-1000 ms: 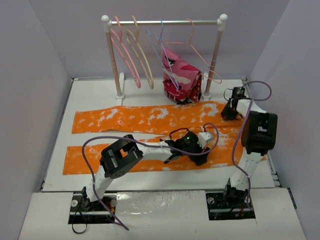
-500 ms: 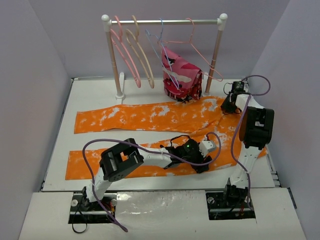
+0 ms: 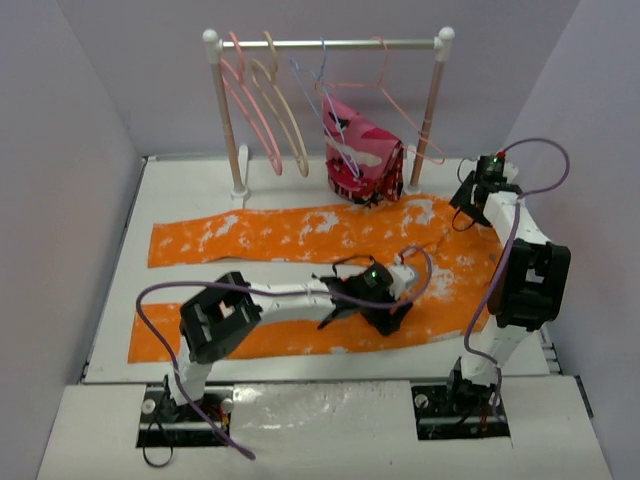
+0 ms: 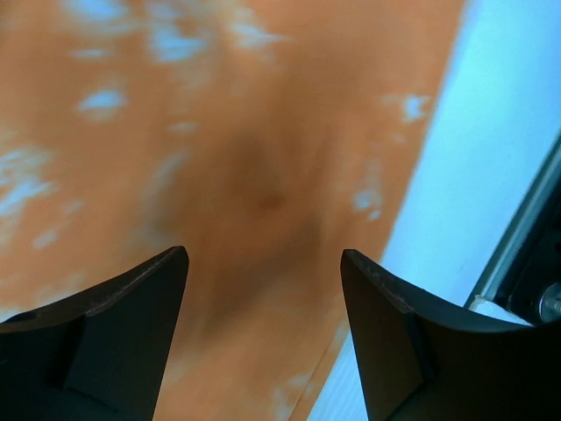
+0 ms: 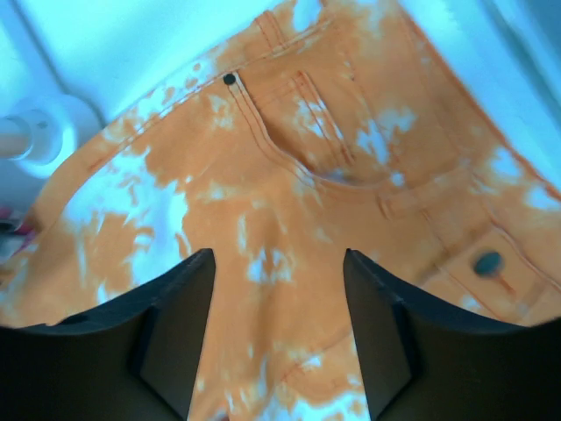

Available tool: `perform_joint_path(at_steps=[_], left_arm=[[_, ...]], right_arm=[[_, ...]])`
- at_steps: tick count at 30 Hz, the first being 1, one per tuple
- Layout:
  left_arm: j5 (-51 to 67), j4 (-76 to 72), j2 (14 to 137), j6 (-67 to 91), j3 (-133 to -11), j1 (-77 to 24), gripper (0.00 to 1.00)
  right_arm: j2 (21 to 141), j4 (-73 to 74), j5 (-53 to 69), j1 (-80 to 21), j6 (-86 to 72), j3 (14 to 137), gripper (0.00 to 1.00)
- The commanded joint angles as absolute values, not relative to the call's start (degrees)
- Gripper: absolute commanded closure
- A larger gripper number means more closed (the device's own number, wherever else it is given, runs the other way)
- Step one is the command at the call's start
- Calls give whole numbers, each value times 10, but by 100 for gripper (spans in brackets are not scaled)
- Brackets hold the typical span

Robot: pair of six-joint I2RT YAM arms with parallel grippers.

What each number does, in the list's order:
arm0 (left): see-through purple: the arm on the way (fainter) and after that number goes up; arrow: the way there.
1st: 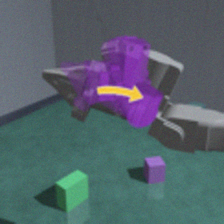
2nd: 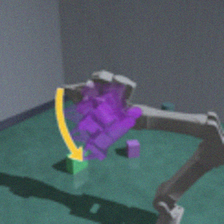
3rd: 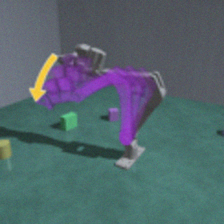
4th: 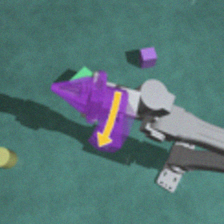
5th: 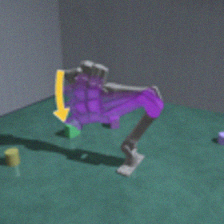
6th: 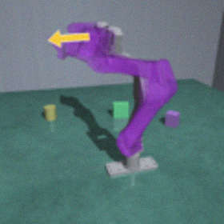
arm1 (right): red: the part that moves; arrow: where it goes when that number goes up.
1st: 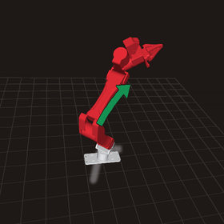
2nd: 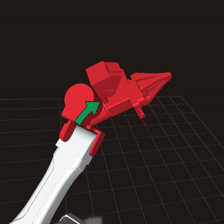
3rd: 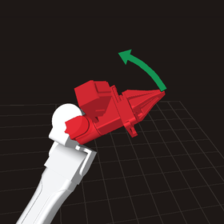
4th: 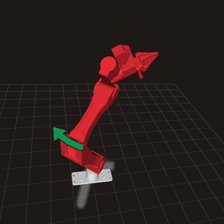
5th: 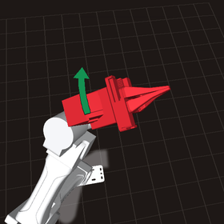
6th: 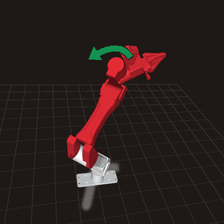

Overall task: Place the trousers on the hanger
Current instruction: Flatten out the trousers at the center of the board.

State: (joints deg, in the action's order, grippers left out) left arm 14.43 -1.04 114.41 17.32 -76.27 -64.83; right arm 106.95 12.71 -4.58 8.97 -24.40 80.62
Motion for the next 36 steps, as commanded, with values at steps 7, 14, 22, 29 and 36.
perform_joint_path(at_steps=[7,14,22,29,36], left_arm=[[-56,154,865,343,-618,-548,32],[-65,197,746,435,-459,-457,32],[-53,222,710,482,-368,-339,32],[-40,182,777,482,-362,-230,32],[-40,139,887,461,-430,-158,32]], right_arm=[[830,174,-54,95,-344,581,40],[766,155,-59,107,-377,459,42],[776,115,-34,165,-385,406,44],[820,58,-6,190,-420,400,46],[900,27,-6,193,-444,413,46]])
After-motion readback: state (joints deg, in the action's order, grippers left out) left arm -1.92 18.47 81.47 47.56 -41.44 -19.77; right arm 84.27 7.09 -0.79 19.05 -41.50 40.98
